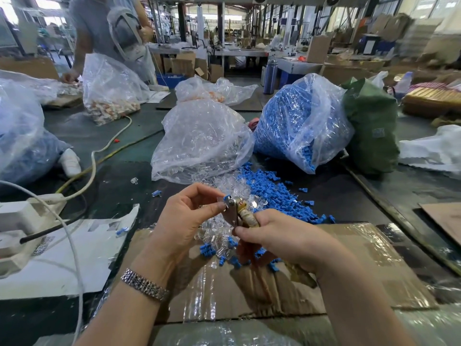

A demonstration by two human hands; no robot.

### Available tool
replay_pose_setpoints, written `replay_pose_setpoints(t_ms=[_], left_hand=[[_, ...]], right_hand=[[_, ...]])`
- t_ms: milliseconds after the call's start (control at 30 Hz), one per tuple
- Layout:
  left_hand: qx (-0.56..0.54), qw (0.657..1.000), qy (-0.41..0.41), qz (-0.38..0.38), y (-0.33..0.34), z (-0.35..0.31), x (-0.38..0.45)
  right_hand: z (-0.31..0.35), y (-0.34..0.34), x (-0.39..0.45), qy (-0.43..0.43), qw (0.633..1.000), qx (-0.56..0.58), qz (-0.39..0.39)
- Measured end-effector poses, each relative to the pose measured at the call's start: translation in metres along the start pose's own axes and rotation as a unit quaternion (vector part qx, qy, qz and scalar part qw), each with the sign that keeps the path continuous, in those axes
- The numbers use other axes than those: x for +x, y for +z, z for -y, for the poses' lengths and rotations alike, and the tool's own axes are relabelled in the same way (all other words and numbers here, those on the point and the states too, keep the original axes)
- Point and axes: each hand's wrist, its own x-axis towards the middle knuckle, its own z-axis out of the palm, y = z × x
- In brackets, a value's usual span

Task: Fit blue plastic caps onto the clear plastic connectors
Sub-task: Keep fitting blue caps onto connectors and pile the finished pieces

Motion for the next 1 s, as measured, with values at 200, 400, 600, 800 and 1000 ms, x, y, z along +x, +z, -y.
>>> replay_pose_setpoints(t_ms=[200, 400, 600, 800, 1000], left_hand=[[-0.003, 1.000, -0.012, 0.002, 0.002, 0.002, 0.001], [0.033, 0.999, -0.002, -0.025, 0.000, 0.007, 0.002], [0.069, 0.995, 0.029, -0.060, -0.009, 0.000, 0.001], [0.420, 0.845, 0.025, -0.329, -0.048, -0.005, 0.002], [0.591, 0.759, -0.013, -0.274, -0.053, -0.002, 0.002]], right_hand=[[-0.002, 0.000, 0.000, 0.007, 1.000, 0.003, -0.001], [-0.004, 0.021, 0.009, -0.006, 0.998, 0.005, -0.066], [0.003, 0.015, 0.005, 0.002, 0.999, 0.015, -0.047], [0.000, -0.018, 0.003, 0.019, 0.946, -0.242, -0.213], [-0.027, -0.030, 0.019, 0.131, 0.880, -0.360, -0.282]])
